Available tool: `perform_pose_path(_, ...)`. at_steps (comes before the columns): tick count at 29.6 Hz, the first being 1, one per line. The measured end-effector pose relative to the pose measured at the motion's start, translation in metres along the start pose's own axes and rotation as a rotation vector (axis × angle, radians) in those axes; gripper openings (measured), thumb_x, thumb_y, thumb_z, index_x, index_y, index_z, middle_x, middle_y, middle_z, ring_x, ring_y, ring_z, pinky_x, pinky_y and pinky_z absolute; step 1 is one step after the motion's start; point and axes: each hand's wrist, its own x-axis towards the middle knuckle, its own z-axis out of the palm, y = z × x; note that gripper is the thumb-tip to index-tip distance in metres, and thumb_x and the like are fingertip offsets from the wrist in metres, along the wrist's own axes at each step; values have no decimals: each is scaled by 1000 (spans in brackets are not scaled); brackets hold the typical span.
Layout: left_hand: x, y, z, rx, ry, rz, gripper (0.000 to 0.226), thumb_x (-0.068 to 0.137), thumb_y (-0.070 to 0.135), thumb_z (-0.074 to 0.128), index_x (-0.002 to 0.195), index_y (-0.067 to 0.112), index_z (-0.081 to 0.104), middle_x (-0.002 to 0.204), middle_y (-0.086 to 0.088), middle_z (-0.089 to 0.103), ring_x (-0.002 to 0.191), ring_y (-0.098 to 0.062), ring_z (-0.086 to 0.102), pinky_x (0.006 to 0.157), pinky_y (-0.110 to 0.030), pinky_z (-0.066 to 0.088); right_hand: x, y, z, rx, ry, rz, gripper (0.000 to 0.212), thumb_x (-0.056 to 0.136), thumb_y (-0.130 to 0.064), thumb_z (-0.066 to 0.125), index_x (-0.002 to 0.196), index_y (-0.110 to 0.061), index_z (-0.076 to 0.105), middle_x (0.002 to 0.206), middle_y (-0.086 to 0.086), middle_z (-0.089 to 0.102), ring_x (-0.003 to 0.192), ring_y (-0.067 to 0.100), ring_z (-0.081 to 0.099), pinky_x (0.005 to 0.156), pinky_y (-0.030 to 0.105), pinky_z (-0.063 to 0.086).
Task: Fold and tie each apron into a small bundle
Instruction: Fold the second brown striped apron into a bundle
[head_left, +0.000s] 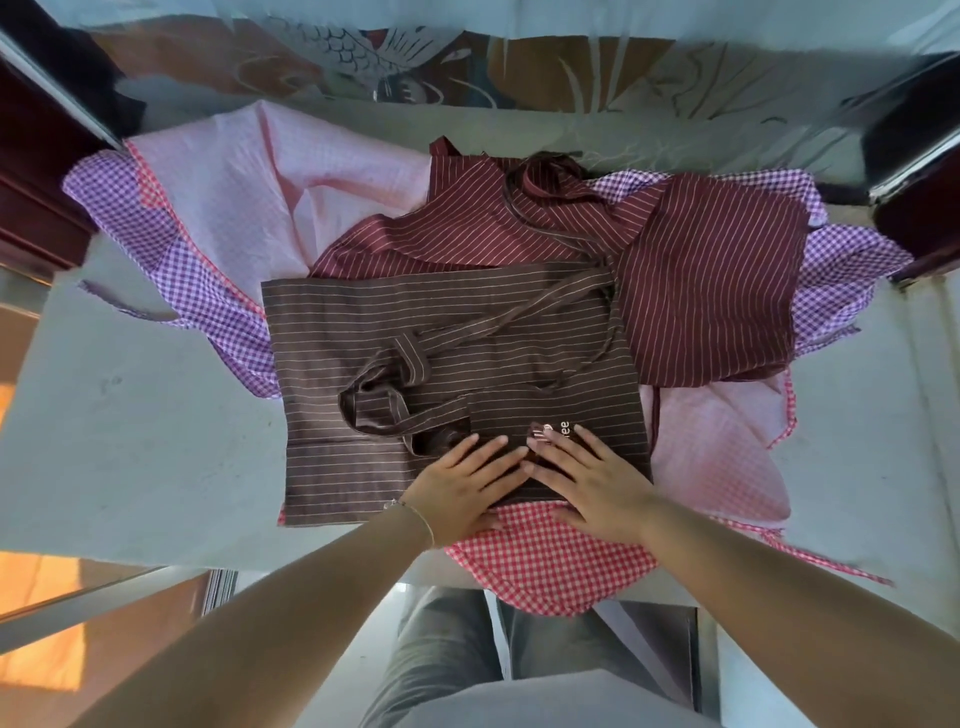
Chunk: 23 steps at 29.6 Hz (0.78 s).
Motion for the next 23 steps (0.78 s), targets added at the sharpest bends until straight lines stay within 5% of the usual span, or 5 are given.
perform_pose_path(6, 2, 8, -2, -189, -180, -246, 78, 98, 32, 41, 148, 30, -19, 159, -2, -17, 146, -24, -14, 119, -42, 6, -11, 4, 5, 54, -93, 186, 77, 91, -26, 55, 152, -32, 8, 161, 4, 13, 146, 28, 2, 115, 57, 4)
perform_pose_path(12, 3, 12, -19, -325, -243, -340, 74, 100, 25, 40, 149, 31, -16, 159, 0, -18, 145, -21, -18, 119, -43, 9, -5, 3, -19, 154, -166, 298, 64, 99, -18, 38, 153, -31, 5, 162, -3, -4, 149, 24, -3, 119, 51, 7)
perform_pose_path(16, 10, 3, -45, -536, -320, -360, 63, 100, 21, 43, 153, 22, 10, 160, -4, 8, 147, -20, 10, 116, -36, 20, 2, 13, -67, 319, -296, 346, 55, 96, -12, 45, 148, -27, 31, 156, -1, 28, 142, 21, 30, 111, 42, 33)
perform_pose_path(19, 16, -1, -74, -749, -461, -387, 39, 98, 22, 43, 137, 18, 43, 126, -7, 58, 103, -22, 57, 88, -30, 46, 5, 30, -102, 378, -543, 310, 42, 96, -12, 44, 137, -21, 50, 133, 6, 56, 111, 23, 57, 91, 33, 47)
perform_pose_path(23, 15, -22, -110, -811, -617, -280, 32, 99, 33, 47, 124, 15, 54, 102, 5, 58, 88, -14, 54, 84, -27, 43, 11, 52, -137, 315, -737, 253, 41, 96, -19, 50, 137, -21, 50, 132, 3, 55, 113, 21, 55, 96, 34, 46)
